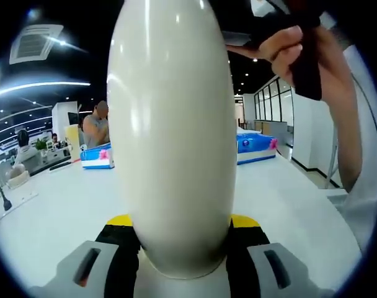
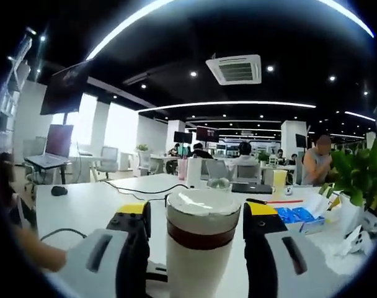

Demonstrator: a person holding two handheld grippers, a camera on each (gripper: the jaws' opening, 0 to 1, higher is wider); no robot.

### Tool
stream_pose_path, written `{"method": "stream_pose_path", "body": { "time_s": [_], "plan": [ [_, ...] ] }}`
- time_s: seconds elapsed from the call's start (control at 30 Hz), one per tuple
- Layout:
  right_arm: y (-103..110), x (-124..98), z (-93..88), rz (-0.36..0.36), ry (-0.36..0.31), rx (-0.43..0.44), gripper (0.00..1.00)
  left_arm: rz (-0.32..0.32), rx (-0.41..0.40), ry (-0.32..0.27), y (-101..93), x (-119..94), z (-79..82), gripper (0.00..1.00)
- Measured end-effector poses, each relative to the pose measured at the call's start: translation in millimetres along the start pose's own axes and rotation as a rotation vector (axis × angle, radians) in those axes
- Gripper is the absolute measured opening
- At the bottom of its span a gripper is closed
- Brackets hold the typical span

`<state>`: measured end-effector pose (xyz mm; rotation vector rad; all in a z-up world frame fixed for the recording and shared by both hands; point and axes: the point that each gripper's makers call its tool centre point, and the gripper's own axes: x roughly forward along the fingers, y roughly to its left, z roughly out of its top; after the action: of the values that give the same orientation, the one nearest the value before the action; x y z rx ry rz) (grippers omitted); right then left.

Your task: Grasp the water cup twist off the cup lid place the cup lid on the table

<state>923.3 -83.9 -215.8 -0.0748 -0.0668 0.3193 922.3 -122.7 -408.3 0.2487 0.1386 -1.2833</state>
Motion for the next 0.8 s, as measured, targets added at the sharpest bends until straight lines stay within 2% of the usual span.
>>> {"method": "stream_pose_path", "body": {
  "time_s": [0.2, 0.43, 0.7, 0.8],
  "plan": [
    [0, 0, 9.2, -0.005, -0.036, 0.001, 0.61, -0.001, 0.000, 0.000, -0.6, 0, 0.2, 0.55],
    [-6, -2, 10.0, -0.023, -0.033, -0.013, 0.48, -0.001, 0.000, 0.000, -0.7, 0, 0.3, 0.55],
    [-5, -6, 11.5, -0.004, -0.039, -0.010, 0.47, -0.001, 0.000, -0.001, -0.7, -1, 0.3, 0.55],
    [-3, -9, 11.8, 0.029, -0.034, -0.022, 0.47, -0.001, 0.000, 0.000, -0.5, -1, 0.3, 0.55]
  ]
}}
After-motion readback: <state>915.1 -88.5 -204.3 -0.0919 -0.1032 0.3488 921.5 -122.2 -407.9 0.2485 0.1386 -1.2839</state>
